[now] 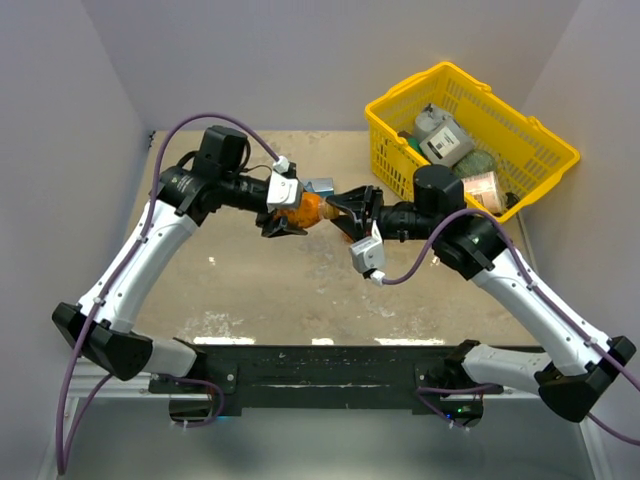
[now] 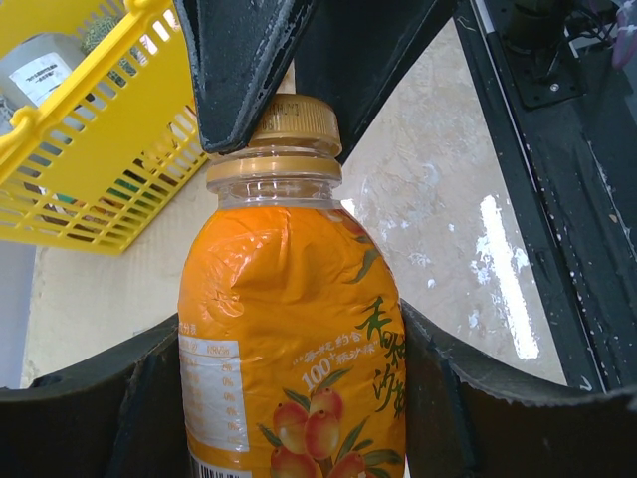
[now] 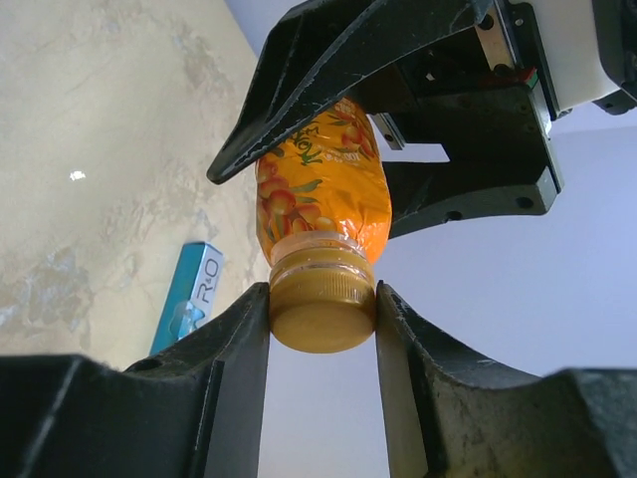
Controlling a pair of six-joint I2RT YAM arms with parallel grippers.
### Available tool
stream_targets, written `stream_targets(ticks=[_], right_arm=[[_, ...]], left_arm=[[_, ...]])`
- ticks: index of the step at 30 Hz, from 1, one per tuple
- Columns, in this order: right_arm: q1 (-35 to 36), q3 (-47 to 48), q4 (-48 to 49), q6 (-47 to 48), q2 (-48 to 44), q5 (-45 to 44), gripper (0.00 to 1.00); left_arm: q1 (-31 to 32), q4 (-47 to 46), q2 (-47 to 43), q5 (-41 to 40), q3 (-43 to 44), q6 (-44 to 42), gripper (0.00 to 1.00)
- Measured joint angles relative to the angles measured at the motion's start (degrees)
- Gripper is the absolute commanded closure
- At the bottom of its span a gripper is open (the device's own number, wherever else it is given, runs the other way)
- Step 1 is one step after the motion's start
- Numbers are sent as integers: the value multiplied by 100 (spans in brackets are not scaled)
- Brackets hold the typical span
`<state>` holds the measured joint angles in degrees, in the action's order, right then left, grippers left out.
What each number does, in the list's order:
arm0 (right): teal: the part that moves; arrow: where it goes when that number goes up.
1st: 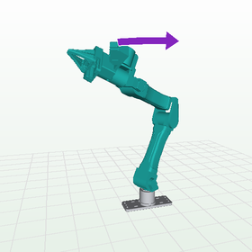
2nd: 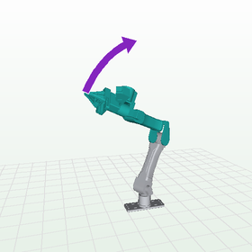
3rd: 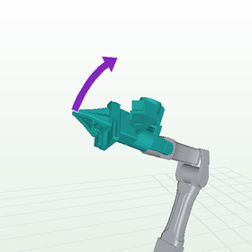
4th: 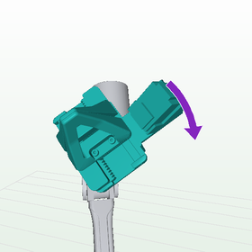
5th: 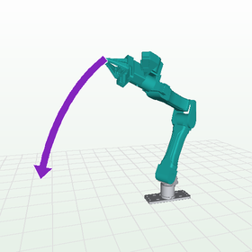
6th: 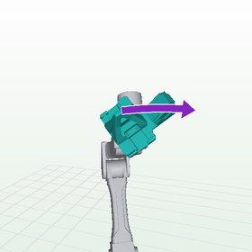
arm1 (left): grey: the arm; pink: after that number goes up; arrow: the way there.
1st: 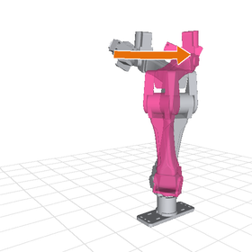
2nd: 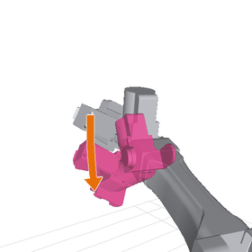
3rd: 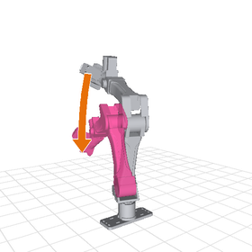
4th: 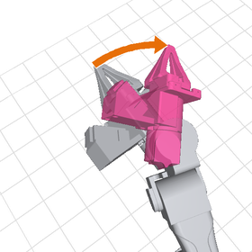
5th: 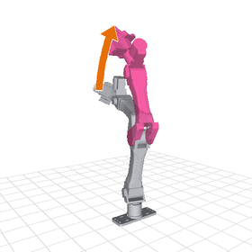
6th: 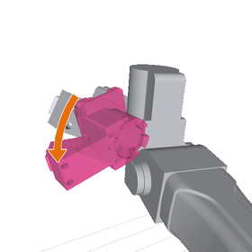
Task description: Screw on the bottle caps
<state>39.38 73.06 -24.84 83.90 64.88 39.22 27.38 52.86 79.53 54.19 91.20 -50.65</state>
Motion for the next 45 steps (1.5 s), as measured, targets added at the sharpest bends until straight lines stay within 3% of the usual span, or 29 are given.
stream_targets(ticks=[5, 11, 23, 30, 36, 37, 38, 40, 43, 45], right_arm=[[-2, 225, -98, -433, 197, -70, 87], [-129, 1497, -614, -2430, 1121, 9, 100], [-420, 2339, -621, -5781, 2085, 898, 100], [-710, 2319, 70, -8039, 2573, 1707, 100], [-754, 2203, 522, -9235, 2811, 1996, 100], [-767, 2179, 610, -9392, 2826, 2026, 80], [-789, 2153, 706, -9543, 2839, 2055, 66], [-844, 2135, 852, -9744, 2852, 2105, 47], [-1069, 2400, 868, -10030, 2951, 2247, 32], [-1318, 2927, 986, -10137, 3126, 2315, 32]], left_arm=[[-17, 2, 28, -129, 42, -72, 100], [-109, -708, -293, -695, -275, -190, 100], [181, -3053, -1781, -2249, -2433, -487, 100], [767, -4601, -2562, -3757, -3818, -1759, 100], [1016, -5460, -2896, -4492, -4557, -2900, 100], [1032, -5532, -2903, -4548, -4594, -2988, 100], [1047, -5578, -2900, -4616, -4610, -3040, 100], [1084, -5624, -2865, -4719, -4607, -3045, 100], [1143, -5427, -2750, -4715, -4411, -2896, 100], [1180, -4937, -2660, -4555, -4256, -2730, 100]])
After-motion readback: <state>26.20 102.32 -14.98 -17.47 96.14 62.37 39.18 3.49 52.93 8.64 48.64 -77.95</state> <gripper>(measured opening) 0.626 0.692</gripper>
